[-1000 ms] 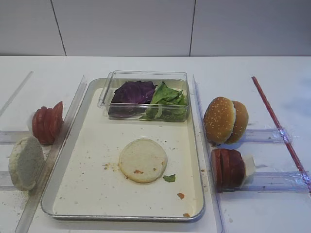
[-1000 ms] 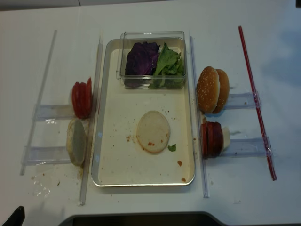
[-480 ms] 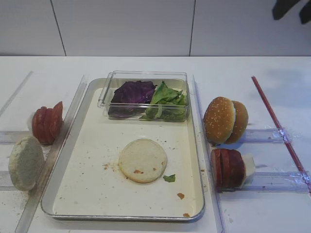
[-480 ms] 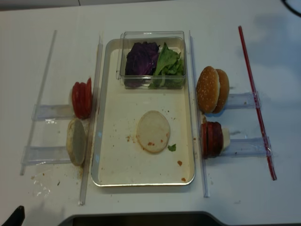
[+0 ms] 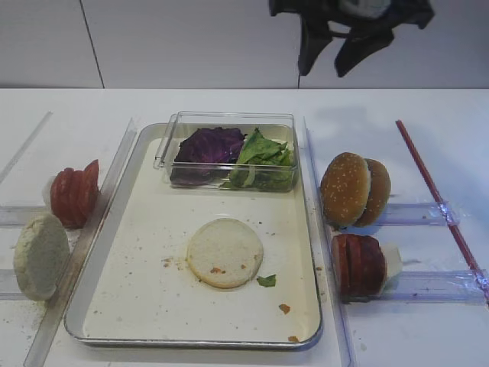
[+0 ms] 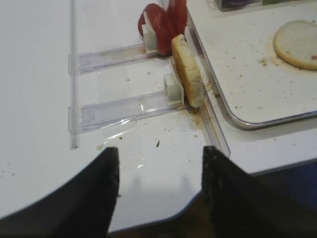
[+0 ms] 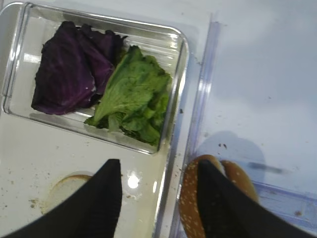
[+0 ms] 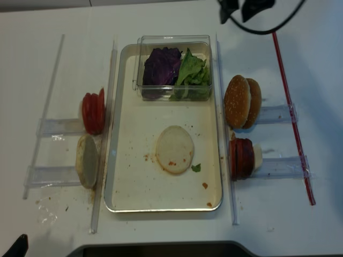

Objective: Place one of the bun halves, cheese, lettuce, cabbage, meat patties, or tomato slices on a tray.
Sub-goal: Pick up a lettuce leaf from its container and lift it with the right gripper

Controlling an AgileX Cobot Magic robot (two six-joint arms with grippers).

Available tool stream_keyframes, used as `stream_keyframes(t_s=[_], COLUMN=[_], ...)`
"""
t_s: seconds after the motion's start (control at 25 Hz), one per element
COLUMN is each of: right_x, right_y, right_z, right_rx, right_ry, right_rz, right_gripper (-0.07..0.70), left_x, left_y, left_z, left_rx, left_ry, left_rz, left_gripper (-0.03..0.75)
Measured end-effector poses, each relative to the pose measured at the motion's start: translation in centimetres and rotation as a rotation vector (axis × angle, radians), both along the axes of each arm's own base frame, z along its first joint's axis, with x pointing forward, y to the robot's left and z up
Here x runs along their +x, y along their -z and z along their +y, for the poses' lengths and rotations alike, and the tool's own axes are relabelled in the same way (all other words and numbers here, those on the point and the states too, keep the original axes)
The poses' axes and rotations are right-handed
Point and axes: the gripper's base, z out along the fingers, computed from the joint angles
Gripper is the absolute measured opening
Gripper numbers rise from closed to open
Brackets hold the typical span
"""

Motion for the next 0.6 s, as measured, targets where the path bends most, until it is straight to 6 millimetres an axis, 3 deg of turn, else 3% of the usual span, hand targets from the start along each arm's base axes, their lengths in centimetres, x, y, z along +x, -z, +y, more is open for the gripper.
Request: stream_keyframes(t_s=[0.28,0.6], right_x=[1.8,3.2], right_y=[3.1,6.8], right_z=[4.5,5.6], right_rx=[-0.008,-0.04], right_ry=[-0.035,-0.034], right_rz=[0.044,0.116], right_gripper=[0.398,0.489], left_x=[0.0,0.0], left_y=[0.0,0.0], left_z=[0.0,0.0], left_rx=[0.0,0.0], left_ry=[0.0,0.0], left_rz=[0.0,0.0], left_gripper=[0.358,0.358])
